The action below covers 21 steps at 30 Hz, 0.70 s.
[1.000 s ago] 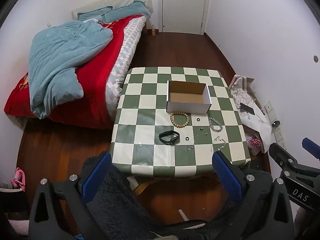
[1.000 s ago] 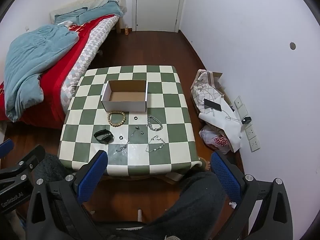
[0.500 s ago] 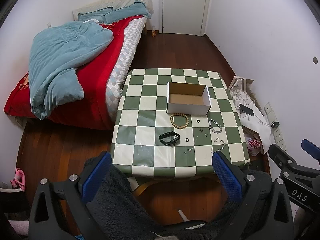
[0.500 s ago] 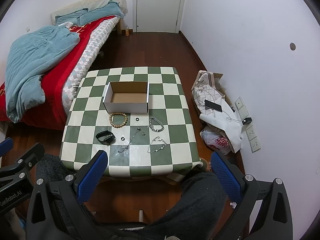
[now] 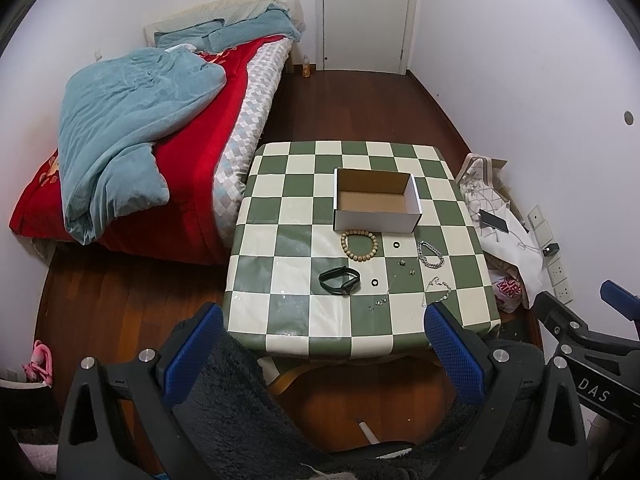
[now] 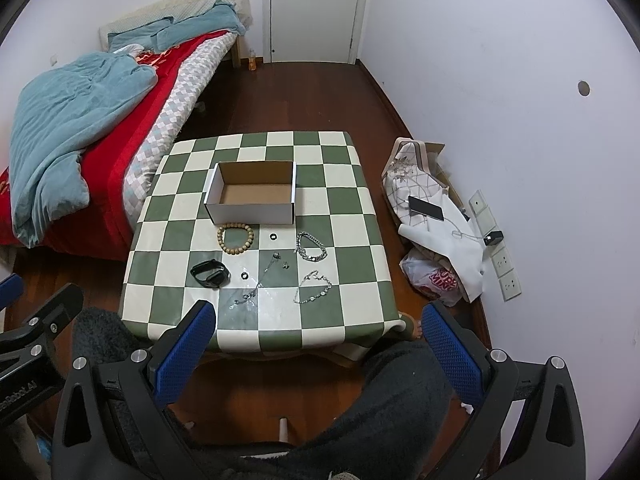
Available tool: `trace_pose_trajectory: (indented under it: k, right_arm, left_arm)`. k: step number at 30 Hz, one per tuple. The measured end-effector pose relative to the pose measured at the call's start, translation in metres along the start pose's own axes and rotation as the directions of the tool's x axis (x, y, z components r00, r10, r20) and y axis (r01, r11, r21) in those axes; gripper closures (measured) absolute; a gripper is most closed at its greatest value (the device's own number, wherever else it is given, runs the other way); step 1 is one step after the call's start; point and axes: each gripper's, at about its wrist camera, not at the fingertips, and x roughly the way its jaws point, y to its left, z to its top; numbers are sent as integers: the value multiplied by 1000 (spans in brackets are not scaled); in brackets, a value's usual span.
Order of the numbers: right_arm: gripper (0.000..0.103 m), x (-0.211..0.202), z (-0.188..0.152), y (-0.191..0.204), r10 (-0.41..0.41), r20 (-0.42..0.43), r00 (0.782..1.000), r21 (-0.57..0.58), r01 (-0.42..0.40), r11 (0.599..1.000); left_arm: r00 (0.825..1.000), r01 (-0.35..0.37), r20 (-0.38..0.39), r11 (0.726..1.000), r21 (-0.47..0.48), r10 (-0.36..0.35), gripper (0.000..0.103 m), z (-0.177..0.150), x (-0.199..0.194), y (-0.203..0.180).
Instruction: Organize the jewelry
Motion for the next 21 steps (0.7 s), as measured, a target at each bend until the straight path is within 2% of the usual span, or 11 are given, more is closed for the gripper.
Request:
trace_pose_trajectory:
  k: [21]
  right_arm:
    - [0, -2, 1, -1, -12, -3, 1000, 3, 12, 1000]
  left_arm:
    - [1000, 9, 5, 1000, 5, -9, 0, -1, 0, -1]
